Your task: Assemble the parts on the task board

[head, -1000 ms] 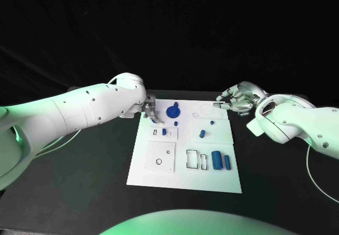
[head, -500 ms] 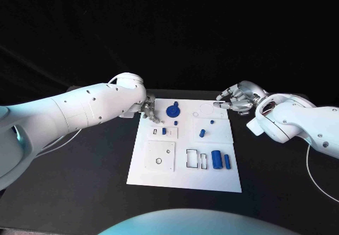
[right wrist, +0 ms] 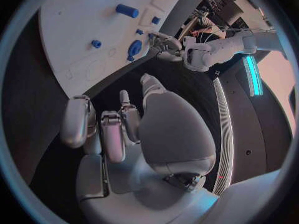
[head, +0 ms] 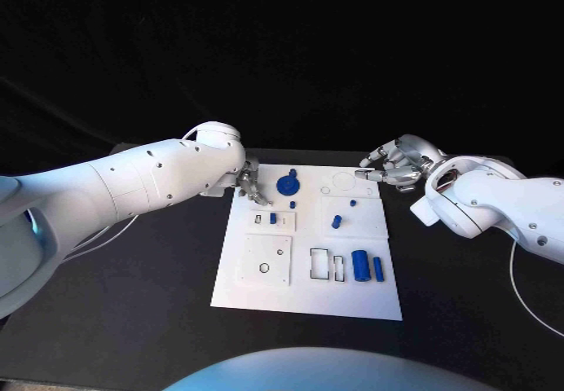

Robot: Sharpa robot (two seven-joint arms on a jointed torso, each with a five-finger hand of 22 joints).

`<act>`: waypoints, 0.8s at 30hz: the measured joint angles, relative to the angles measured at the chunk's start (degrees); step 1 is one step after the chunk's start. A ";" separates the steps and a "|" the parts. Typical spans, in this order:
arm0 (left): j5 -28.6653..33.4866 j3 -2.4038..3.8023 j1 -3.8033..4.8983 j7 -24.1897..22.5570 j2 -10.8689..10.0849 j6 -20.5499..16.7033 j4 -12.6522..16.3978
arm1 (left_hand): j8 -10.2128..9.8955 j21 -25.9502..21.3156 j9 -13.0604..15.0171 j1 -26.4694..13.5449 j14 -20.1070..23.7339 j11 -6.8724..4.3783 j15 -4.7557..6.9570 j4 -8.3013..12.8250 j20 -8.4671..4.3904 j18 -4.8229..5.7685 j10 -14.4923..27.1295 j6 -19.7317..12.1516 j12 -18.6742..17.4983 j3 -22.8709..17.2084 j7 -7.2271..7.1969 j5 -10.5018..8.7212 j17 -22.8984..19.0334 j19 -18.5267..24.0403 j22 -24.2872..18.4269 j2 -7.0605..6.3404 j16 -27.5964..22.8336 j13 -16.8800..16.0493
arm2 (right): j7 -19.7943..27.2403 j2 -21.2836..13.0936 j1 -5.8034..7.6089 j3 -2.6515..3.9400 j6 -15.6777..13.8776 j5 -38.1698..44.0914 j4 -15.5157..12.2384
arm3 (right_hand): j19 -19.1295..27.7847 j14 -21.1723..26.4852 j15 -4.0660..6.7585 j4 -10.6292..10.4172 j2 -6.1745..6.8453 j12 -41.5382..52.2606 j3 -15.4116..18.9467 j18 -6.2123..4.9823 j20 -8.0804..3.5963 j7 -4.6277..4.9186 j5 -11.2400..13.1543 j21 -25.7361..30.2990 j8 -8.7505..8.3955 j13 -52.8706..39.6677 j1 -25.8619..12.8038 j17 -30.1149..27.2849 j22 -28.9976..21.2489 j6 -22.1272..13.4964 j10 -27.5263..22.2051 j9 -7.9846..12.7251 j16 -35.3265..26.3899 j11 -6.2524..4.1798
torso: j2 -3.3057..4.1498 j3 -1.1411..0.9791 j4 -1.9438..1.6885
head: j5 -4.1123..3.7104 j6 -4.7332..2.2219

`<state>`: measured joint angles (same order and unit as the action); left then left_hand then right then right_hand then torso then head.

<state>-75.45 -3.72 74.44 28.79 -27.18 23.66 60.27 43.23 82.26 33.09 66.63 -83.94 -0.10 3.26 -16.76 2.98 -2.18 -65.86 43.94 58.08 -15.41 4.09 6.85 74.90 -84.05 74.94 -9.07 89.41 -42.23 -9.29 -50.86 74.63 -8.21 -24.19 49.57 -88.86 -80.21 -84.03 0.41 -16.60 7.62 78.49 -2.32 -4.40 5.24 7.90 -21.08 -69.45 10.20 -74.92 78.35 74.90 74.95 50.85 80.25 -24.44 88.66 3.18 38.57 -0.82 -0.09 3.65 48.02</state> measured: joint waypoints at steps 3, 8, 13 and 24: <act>0.01 0.00 -0.01 0.26 0.09 -0.06 -0.13 | 0.00 0.00 0.00 -0.22 0.00 0.00 0.00 0.00 0.00 0.00 0.00 0.00 0.00 0.00 0.00 0.00 0.00 0.00 0.00 -0.22 0.00 -0.16 | 0.00 0.01 0.00 0.00 0.00 0.00 0.00 | 0.00 0.00 0.00 0.00 0.00 0.00 0.00 0.00 0.00 0.00 0.00 0.00 0.00 0.00 0.00 0.00 0.00 0.00 0.00 0.00 0.00 0.00 | 0.01 -0.01 0.00 | -0.04 -0.01; 0.00 -0.02 -0.01 0.74 0.15 -0.34 -0.16 | 0.00 0.00 0.06 -0.22 0.00 -0.20 0.00 0.00 0.00 0.00 -0.20 0.00 0.28 0.32 0.00 -0.21 0.00 0.00 0.00 -0.22 0.00 -0.40 | -0.01 0.03 0.00 0.00 0.00 0.01 0.03 | 0.00 0.00 0.00 0.00 0.00 0.00 0.00 0.00 0.00 0.00 0.00 0.00 0.00 0.00 0.00 0.00 -0.01 0.00 0.00 0.01 0.00 0.00 | 0.02 -0.01 -0.03 | -0.11 0.07; -0.30 -0.03 -0.02 1.09 0.19 -0.78 0.06 | 0.28 0.00 0.20 -0.44 0.00 -0.20 0.00 0.24 0.00 0.00 -0.20 0.00 0.66 0.88 0.00 -0.88 0.00 0.00 -0.01 -0.44 0.00 -0.63 | -0.01 0.07 0.00 0.00 0.00 0.02 0.08 | 0.00 0.00 0.00 0.00 0.00 0.00 0.00 0.00 0.00 0.00 0.00 0.00 0.00 0.01 0.00 0.00 -0.01 0.00 0.00 0.01 0.00 0.00 | 0.02 0.02 -0.04 | -0.12 0.17; -2.36 -0.04 -0.03 1.39 0.13 -2.49 0.88 | 1.62 0.00 0.59 -0.74 0.00 -0.20 0.00 0.04 0.00 0.00 -0.20 -0.94 1.50 4.27 -0.10 -3.41 0.00 0.00 -0.01 -0.74 0.00 -1.23 | -0.02 0.10 -0.01 0.00 0.01 0.04 0.12 | 0.00 0.00 0.00 0.00 0.00 0.00 0.00 0.00 0.00 0.00 0.00 0.00 -0.01 0.01 0.00 0.00 -0.02 0.00 0.00 0.01 0.00 0.00 | 0.02 0.05 -0.03 | -0.15 0.47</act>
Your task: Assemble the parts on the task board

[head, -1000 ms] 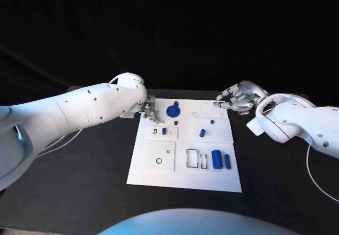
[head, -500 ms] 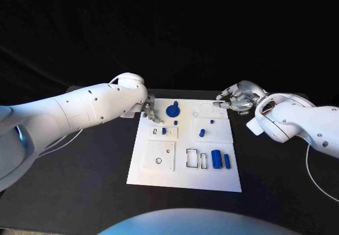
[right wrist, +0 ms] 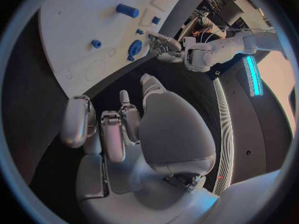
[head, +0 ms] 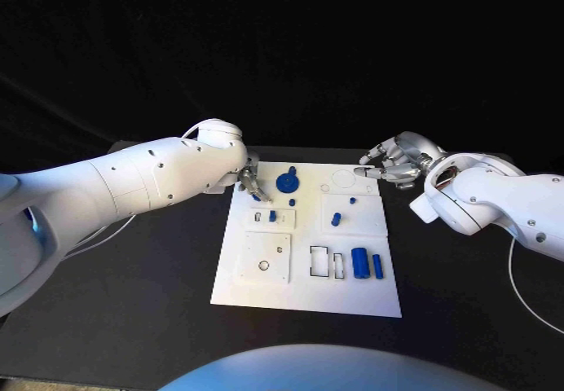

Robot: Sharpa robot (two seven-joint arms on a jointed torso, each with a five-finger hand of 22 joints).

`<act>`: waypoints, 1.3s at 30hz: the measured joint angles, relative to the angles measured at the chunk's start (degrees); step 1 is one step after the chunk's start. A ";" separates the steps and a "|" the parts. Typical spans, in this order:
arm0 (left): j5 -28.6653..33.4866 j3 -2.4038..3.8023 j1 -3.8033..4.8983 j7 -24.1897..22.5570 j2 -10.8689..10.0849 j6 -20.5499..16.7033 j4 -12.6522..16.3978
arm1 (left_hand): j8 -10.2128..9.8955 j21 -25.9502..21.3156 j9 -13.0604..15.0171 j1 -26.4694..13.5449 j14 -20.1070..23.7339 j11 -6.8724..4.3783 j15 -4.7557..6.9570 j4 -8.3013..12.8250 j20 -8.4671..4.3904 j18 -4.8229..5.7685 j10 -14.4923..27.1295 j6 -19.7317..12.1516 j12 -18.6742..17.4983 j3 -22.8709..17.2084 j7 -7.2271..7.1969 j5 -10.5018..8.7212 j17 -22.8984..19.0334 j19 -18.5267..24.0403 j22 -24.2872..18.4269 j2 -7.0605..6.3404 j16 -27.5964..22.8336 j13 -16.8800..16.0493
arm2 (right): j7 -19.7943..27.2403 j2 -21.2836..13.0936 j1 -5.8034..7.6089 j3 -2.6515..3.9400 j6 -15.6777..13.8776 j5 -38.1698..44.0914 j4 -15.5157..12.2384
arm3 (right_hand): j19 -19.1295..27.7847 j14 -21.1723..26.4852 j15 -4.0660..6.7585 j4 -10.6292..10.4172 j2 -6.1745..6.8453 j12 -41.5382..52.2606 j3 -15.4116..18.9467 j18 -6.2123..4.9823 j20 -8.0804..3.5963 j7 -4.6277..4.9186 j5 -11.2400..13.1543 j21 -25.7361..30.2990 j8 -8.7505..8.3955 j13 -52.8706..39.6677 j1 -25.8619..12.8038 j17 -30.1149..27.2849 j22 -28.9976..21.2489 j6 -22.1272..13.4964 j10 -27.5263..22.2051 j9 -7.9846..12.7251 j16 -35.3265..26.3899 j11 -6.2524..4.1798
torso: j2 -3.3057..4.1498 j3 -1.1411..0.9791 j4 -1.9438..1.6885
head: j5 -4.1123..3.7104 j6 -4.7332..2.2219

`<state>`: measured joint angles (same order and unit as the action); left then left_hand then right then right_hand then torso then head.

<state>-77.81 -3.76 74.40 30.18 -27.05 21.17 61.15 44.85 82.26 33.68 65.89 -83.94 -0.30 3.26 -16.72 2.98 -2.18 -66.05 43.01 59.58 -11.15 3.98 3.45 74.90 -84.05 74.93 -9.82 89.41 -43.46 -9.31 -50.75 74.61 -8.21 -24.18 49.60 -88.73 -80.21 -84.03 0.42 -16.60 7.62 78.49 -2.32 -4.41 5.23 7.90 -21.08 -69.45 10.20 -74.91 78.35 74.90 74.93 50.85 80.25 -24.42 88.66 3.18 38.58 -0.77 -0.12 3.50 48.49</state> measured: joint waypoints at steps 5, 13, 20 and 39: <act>-0.73 0.00 0.00 -0.03 -0.10 -0.90 0.51 | 0.33 0.00 0.01 0.00 0.00 0.00 0.00 -0.02 0.00 0.00 0.00 -0.45 0.29 2.09 0.00 -0.26 0.01 0.00 0.00 0.00 0.02 -0.16 | 0.00 0.02 -0.01 0.00 0.01 0.01 0.01 | 0.00 0.00 0.00 0.00 0.00 0.00 0.00 0.00 0.00 0.00 0.00 0.00 0.00 0.00 0.00 0.00 0.00 0.00 0.00 0.00 0.00 0.00 | -0.01 -0.01 -0.01 | -0.03 0.04; -1.25 0.00 0.00 -0.16 -0.09 -1.34 0.71 | 0.65 0.00 0.00 2.64 0.00 0.00 0.00 0.28 0.00 0.00 0.00 -1.13 0.29 3.17 0.11 -0.26 0.04 0.00 0.00 1.30 0.23 -0.05 | 0.00 0.06 -0.04 0.00 0.03 0.01 0.02 | 0.00 0.00 0.00 0.00 0.00 0.00 0.00 0.00 0.00 0.00 0.00 0.00 0.00 0.00 0.00 0.00 -0.01 0.00 0.00 0.01 0.00 0.00 | -0.03 -0.02 -0.03 | -0.01 0.06; -1.48 0.00 0.00 -0.19 -0.10 -1.16 0.59 | 0.65 0.00 -0.29 4.70 0.00 0.21 0.00 0.12 0.00 0.00 0.22 -1.33 0.49 3.33 0.30 1.04 0.04 0.00 -0.01 1.82 0.23 0.04 | 0.00 0.08 -0.07 0.00 0.04 0.01 0.06 | 0.00 0.00 0.00 0.00 0.00 0.00 0.00 0.00 0.00 0.00 0.00 0.00 0.00 0.00 0.00 0.00 -0.01 0.00 0.00 0.01 0.00 0.00 | -0.04 0.00 -0.03 | 0.03 0.12; -1.73 -0.10 -0.51 -0.46 0.33 -0.49 0.38 | 1.05 0.00 -0.42 5.52 0.00 0.21 0.00 0.12 0.00 0.00 0.21 -1.32 0.71 3.33 0.31 2.24 0.03 0.00 -0.01 2.04 0.23 -0.01 | 0.00 0.11 -0.12 0.00 0.05 0.02 0.06 | 0.00 0.00 0.00 0.00 0.00 0.00 0.00 0.00 0.00 0.00 0.00 0.00 0.21 0.01 0.00 0.00 -0.02 0.00 0.00 -0.13 0.00 0.00 | 0.01 0.03 -0.01 | -0.13 0.37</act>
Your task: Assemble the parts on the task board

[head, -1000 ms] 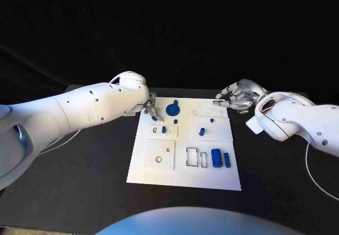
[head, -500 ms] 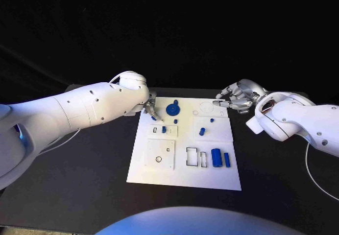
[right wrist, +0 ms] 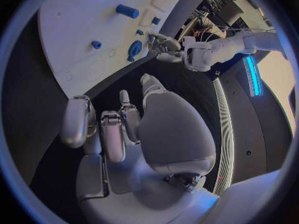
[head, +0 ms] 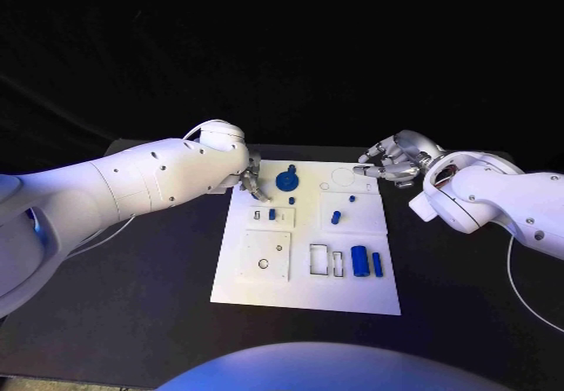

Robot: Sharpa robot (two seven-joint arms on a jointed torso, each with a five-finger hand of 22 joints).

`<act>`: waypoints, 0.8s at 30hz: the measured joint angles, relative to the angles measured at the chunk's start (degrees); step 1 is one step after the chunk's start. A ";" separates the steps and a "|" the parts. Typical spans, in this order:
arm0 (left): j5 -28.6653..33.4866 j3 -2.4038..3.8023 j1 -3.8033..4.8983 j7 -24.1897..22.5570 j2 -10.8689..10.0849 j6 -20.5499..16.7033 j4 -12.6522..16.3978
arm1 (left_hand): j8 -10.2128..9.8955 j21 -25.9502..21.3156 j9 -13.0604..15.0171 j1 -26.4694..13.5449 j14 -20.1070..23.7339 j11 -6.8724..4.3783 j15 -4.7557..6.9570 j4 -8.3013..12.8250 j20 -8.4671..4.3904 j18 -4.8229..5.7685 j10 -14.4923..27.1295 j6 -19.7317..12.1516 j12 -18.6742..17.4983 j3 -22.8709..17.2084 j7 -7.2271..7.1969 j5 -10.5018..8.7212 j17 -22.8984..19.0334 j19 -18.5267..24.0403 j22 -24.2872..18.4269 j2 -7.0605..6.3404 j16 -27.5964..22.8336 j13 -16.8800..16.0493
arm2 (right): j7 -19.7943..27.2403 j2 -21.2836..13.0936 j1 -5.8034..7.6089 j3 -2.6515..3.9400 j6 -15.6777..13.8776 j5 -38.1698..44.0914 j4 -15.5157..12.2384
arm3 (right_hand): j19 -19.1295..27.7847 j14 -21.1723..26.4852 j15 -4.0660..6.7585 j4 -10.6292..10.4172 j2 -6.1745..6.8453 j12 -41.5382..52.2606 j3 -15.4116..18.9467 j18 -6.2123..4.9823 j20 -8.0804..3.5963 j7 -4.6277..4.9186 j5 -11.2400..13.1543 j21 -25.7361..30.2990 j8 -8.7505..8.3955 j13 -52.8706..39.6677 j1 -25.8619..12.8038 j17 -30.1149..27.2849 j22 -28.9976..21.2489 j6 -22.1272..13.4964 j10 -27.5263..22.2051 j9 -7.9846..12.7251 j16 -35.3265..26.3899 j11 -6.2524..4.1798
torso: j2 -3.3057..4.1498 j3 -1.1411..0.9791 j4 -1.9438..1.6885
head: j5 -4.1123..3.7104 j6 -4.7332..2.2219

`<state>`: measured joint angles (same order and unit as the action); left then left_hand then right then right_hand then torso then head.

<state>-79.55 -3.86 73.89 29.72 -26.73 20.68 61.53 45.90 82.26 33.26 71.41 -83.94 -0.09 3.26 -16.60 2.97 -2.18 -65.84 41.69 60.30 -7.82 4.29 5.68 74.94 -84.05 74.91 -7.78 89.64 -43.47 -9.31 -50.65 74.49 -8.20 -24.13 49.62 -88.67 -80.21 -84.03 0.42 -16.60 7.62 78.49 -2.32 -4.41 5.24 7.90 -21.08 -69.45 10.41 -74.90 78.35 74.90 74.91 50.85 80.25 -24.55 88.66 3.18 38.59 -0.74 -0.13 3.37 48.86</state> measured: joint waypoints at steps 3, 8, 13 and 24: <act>-0.01 0.00 -0.06 0.00 0.00 0.05 0.03 | 0.26 0.00 -0.01 0.00 0.00 0.00 0.00 0.00 0.00 0.00 0.00 0.21 0.00 0.00 -0.21 0.22 0.00 0.00 0.00 0.00 0.00 -0.07 | 0.00 -0.01 0.00 0.00 0.00 0.00 0.00 | 0.00 0.00 0.00 0.00 0.00 0.00 0.00 0.00 0.00 0.00 0.00 0.00 0.00 0.00 0.00 0.00 0.00 0.00 0.00 0.00 0.00 0.00 | -0.03 -0.03 0.00 | -0.03 0.03; -0.01 0.00 -0.09 0.02 -0.08 0.21 0.08 | 0.27 0.00 -0.01 0.00 0.00 0.00 0.00 0.00 0.00 0.00 0.00 0.21 0.00 0.00 -0.21 0.22 0.00 0.00 0.00 0.00 0.00 -0.07 | 0.00 -0.04 -0.01 0.00 0.00 0.00 -0.01 | 0.00 0.00 0.00 0.00 0.00 0.00 0.00 0.00 0.00 0.00 0.00 0.00 0.00 0.00 0.00 0.00 0.00 0.00 0.00 0.01 0.00 0.00 | -0.04 -0.07 0.00 | -0.04 0.07; -0.01 -0.02 -0.11 0.09 -0.14 0.30 0.11 | 0.65 0.00 -0.01 0.85 0.00 0.00 0.00 0.00 0.00 0.00 0.00 0.44 0.00 0.00 -0.44 0.09 -0.01 0.00 0.00 0.85 0.00 -0.07 | 0.00 -0.06 -0.01 0.00 0.00 0.00 -0.02 | 0.00 0.00 0.00 0.00 0.00 0.00 0.00 0.00 0.00 0.00 0.00 0.00 0.00 0.00 0.00 0.00 -0.01 0.00 0.00 0.01 0.00 0.00 | -0.04 -0.07 0.00 | -0.07 0.07; 0.82 0.07 0.00 0.22 -0.18 0.30 0.24 | 0.54 0.00 -1.46 6.91 -0.10 -0.32 0.51 -0.70 -0.21 0.00 0.32 0.79 0.00 -6.77 -0.78 -2.85 -0.01 0.22 0.00 1.28 0.00 0.67 | -0.02 -0.06 -0.01 0.00 0.00 0.00 0.01 | 0.00 0.00 0.00 0.16 0.00 0.00 -0.16 0.00 0.00 0.00 0.00 0.00 0.00 -0.04 0.00 0.00 0.02 0.00 0.00 0.01 0.00 0.00 | -0.04 -0.03 0.00 | -0.08 0.11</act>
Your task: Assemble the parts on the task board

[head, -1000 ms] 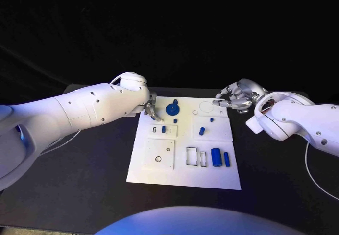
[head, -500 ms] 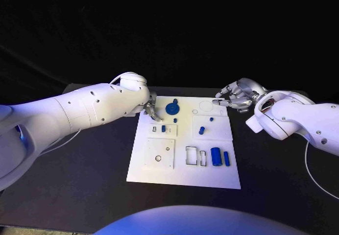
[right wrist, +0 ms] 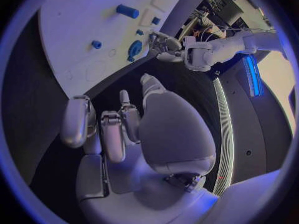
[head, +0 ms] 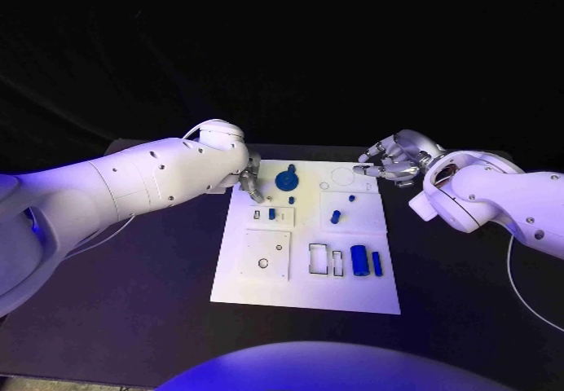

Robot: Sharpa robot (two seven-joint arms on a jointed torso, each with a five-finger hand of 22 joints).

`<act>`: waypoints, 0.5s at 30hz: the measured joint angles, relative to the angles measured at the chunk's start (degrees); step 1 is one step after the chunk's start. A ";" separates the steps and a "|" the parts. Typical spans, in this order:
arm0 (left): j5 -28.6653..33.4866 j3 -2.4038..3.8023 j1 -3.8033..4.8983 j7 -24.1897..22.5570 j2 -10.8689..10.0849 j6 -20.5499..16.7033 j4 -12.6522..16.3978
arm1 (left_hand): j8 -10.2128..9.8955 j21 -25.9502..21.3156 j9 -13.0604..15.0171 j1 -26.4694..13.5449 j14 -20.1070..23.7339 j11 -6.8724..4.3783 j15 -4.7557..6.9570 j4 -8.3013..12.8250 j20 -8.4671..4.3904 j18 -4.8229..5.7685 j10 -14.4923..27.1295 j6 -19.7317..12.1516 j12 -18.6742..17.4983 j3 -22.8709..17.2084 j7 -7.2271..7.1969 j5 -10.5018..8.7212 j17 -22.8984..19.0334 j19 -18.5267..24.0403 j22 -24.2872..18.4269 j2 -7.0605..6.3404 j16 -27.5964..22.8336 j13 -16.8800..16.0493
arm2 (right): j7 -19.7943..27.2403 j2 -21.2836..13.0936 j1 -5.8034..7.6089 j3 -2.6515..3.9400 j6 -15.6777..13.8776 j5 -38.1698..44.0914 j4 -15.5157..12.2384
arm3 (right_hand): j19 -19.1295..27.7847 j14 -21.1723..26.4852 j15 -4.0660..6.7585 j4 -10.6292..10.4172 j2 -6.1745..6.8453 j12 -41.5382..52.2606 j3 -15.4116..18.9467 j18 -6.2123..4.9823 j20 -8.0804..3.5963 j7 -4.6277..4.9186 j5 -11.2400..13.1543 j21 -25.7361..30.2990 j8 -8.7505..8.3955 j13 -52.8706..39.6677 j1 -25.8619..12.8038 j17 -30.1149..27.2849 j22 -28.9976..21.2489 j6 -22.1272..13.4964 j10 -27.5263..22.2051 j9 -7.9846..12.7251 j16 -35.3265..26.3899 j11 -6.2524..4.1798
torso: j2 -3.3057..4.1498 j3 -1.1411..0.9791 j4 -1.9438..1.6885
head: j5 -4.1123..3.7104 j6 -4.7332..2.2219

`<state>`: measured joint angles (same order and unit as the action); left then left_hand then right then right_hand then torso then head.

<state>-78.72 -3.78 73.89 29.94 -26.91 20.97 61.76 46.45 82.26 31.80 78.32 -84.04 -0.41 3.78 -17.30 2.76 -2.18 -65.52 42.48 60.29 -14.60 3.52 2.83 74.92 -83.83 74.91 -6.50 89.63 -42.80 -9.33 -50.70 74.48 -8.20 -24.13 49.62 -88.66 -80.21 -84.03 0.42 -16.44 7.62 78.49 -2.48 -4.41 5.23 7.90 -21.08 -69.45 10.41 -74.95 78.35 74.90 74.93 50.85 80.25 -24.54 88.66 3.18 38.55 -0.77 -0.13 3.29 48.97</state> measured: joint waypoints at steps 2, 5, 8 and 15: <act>0.29 0.02 0.02 0.04 -0.03 0.00 -0.01 | -0.01 0.00 -0.22 0.36 0.00 0.00 0.00 -0.55 0.00 0.00 0.00 0.00 0.00 -0.55 0.00 -0.11 0.00 0.00 0.00 0.01 0.00 0.09 | 0.00 0.00 -0.01 0.00 0.00 0.00 0.02 | 0.00 0.00 0.00 0.00 0.00 0.00 0.00 0.00 0.00 0.00 0.00 0.00 0.00 0.00 0.00 0.00 0.02 0.00 0.00 -0.04 0.00 0.00 | 0.00 0.00 0.00 | 0.00 0.02; 0.78 0.04 0.06 0.07 -0.09 -0.01 0.00 | -0.45 0.00 -0.73 1.20 0.00 -0.20 0.00 -1.40 -0.21 0.00 0.20 -0.01 0.00 -2.51 0.01 -0.20 0.00 -0.21 0.00 -0.46 0.00 0.33 | 0.00 0.01 -0.01 0.00 0.00 0.00 0.04 | 0.00 0.00 0.00 0.00 0.00 0.00 0.00 0.00 0.00 0.00 0.00 0.00 0.00 0.00 0.00 0.00 0.02 0.00 0.00 -0.05 0.00 0.00 | 0.00 0.00 0.00 | 0.00 0.03; 1.41 0.06 0.12 0.11 -0.23 -0.05 0.09 | -0.82 0.00 -1.09 1.27 0.00 -0.21 0.00 -1.77 -0.21 0.00 0.22 -0.07 -0.26 -3.94 0.07 -0.23 0.00 -0.21 0.00 -0.53 0.00 0.55 | 0.00 0.01 -0.01 0.00 0.00 0.00 0.07 | 0.00 0.00 0.00 -0.11 0.00 0.00 -0.10 0.00 0.00 0.00 0.00 0.00 0.00 0.00 0.00 0.00 0.01 0.00 0.00 -0.05 0.00 0.00 | 0.00 0.00 0.00 | 0.00 0.03; 3.00 0.15 0.22 0.19 -0.75 -0.21 0.53 | -1.74 -0.23 -1.75 1.28 0.00 -0.10 0.00 -1.89 -0.20 0.00 0.94 -0.81 -0.84 -6.63 0.38 -0.21 -0.01 -0.21 0.00 -0.55 0.00 1.41 | 0.00 -0.01 -0.04 0.00 0.00 0.00 0.11 | 0.00 0.00 0.00 -0.16 0.00 0.00 -0.16 0.00 0.00 0.00 0.00 0.16 0.00 0.01 0.00 0.00 0.01 0.00 0.00 -0.04 0.00 0.00 | -0.01 0.00 0.00 | 0.00 -0.07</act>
<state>-75.72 -3.63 74.11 30.13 -27.66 20.76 62.29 44.70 82.03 30.05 79.60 -84.04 -0.51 3.78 -19.19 2.56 -2.18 -64.58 41.67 59.45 -21.22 3.90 2.63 74.92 -84.04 74.91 -7.05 89.63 -41.39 -9.33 -50.72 74.44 -8.20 -24.14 49.62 -88.55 -80.21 -84.03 0.41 -16.60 7.62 78.49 -2.64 -4.40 5.24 7.90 -21.08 -69.29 10.40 -74.94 78.35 74.90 74.94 50.85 80.25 -24.58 88.66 3.18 38.54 -0.77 -0.13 3.29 48.89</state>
